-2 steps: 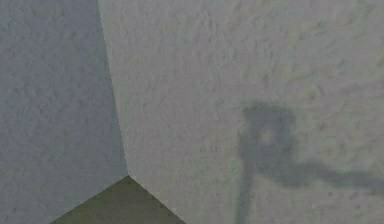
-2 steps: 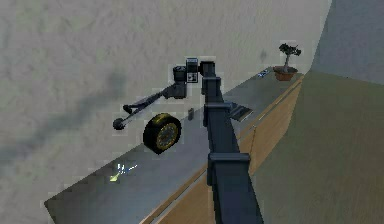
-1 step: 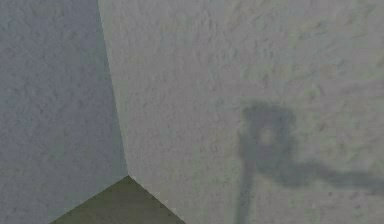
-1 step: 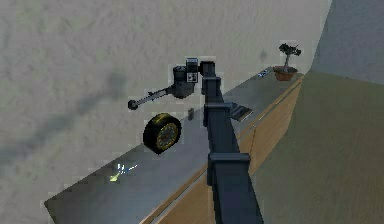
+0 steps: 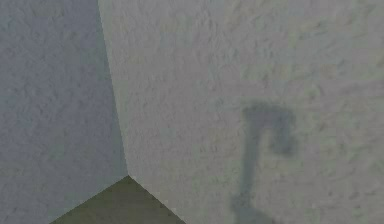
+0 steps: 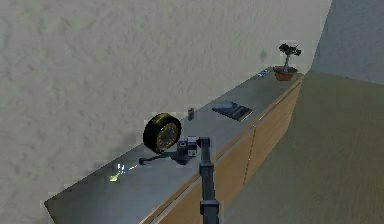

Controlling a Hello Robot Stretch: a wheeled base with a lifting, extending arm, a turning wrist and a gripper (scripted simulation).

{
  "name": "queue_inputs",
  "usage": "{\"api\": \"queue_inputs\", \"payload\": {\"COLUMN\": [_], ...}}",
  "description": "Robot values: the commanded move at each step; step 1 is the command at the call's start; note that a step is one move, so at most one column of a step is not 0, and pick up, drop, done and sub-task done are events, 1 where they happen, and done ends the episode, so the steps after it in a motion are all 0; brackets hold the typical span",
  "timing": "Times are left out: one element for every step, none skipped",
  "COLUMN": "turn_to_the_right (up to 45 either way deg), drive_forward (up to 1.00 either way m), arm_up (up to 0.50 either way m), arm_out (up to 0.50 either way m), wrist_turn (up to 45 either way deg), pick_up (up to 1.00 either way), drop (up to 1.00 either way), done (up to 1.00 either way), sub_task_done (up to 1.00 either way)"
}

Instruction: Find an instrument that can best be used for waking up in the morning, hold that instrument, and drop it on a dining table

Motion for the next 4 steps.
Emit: {"api": "queue_inputs", "payload": {"turn_to_the_right": [0.0,0.0,0.0,0.0], "drive_forward": [0.0,0.0,0.0,0.0], "arm_up": [0.0,0.1,0.26,0.0], "arm_out": [0.0,0.0,0.0,0.0], "wrist_turn": [0.0,0.0,0.0,-45.0], "pick_up": [1.0,0.0,0.0,0.0], "drop": [0.0,0.0,0.0,0.0], "done": [0.0,0.0,0.0,0.0], "sub_task_done": [0.0,0.0,0.0,0.0]}}
